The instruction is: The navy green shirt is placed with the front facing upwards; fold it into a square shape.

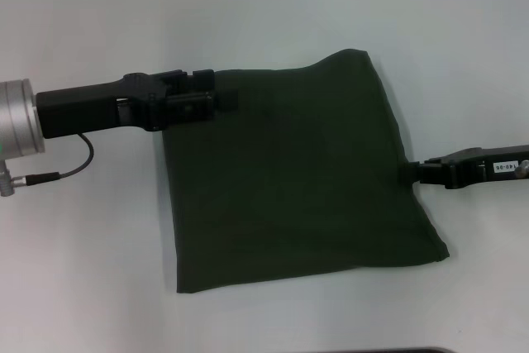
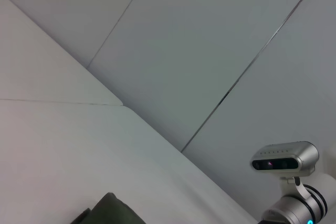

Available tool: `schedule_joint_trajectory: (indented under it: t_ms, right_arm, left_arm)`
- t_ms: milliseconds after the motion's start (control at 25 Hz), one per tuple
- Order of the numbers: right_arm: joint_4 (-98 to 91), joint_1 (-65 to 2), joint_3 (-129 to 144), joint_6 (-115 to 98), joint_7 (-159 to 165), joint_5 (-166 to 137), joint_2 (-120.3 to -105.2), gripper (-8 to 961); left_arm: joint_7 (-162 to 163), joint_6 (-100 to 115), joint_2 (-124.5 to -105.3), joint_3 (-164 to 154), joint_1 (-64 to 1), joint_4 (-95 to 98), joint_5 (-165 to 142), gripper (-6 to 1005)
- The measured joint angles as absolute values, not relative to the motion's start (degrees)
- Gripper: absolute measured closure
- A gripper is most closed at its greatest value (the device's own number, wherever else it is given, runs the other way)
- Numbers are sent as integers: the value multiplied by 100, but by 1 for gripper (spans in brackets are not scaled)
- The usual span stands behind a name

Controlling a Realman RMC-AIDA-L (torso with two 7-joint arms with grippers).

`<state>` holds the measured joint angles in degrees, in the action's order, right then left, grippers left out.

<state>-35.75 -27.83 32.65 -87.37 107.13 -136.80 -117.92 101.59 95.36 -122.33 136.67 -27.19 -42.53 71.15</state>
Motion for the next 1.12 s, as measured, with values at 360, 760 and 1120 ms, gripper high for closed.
schedule_joint_trajectory:
  t_ms: [360, 760, 1120]
  right_arm:
    - [-3659, -2584, 2950, -9330, 10474, -13170, -11561, 915]
    - [-3634, -2453, 2764, -9986, 9904, -12742, -11501, 912]
    - [-3552, -2445, 2698, -10539, 9705, -12736, -11639, 619]
  left_arm:
    - [10159, 9584, -12216, 13667, -2734, -4266, 7112, 185]
    - [10176, 10070, -11873, 13668, -2734, -4292, 6895, 180]
    - [10247, 10460, -11666, 13695, -2617, -4302, 6714, 177]
